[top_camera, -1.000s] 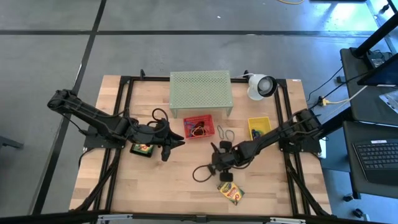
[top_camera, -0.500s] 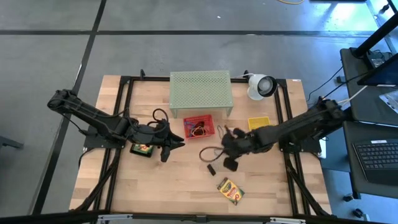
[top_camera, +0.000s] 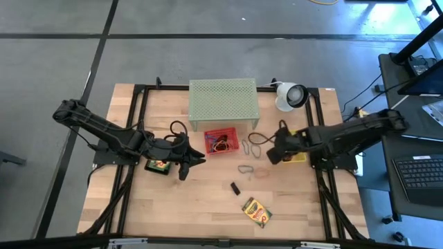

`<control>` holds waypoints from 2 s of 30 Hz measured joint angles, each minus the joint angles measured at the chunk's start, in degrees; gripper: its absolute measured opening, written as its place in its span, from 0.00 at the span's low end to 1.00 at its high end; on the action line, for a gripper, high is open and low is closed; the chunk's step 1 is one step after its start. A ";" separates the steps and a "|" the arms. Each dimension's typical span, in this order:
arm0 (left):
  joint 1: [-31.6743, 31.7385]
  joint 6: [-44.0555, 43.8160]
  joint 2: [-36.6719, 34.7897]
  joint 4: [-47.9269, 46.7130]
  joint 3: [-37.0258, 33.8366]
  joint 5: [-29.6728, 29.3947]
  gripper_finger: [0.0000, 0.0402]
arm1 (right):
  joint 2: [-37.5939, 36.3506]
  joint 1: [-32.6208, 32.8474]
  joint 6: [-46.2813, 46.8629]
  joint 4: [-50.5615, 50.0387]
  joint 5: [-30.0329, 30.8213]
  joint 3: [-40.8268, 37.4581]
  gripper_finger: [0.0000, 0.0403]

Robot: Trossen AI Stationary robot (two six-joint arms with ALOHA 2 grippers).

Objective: Pick & Place Office Desk Supplies
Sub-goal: Put the yellow spring keychain into the yellow bin, then put the black rubber band into the red bin

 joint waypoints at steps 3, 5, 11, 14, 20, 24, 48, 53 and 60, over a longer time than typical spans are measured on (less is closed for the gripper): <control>0.00 0.00 0.00 0.00 0.00 0.03 0.24 | -2.90 -1.73 0.91 -0.18 1.51 -0.80 0.01; 0.00 0.00 0.00 0.00 0.00 0.03 0.24 | -4.12 -3.07 0.90 -1.41 2.89 -0.80 0.01; 0.00 0.00 0.00 0.00 0.00 0.13 0.24 | -5.50 -6.61 0.88 -7.10 3.37 -0.80 0.01; 0.00 0.00 0.00 0.00 0.00 0.14 0.24 | -5.41 -8.42 0.66 -10.46 2.42 -1.43 0.01; 0.00 0.92 0.00 -0.02 0.00 0.16 0.24 | -5.02 -10.62 -0.88 -8.01 0.19 -4.30 0.01; 0.00 1.38 0.00 -0.02 0.00 0.22 0.24 | -4.97 -11.83 -1.04 -7.31 -1.13 -6.02 0.01; 0.02 3.69 4.00 3.76 0.01 9.92 0.24 | -5.28 -11.33 -3.18 -8.58 1.32 0.73 0.63; 1.12 12.62 13.18 3.62 5.14 15.79 0.24 | -5.30 -9.62 -5.78 -9.63 3.26 5.78 0.58; 4.26 26.52 27.98 -3.19 17.67 25.36 0.24 | -5.30 -5.10 -3.50 -9.66 3.39 7.64 0.49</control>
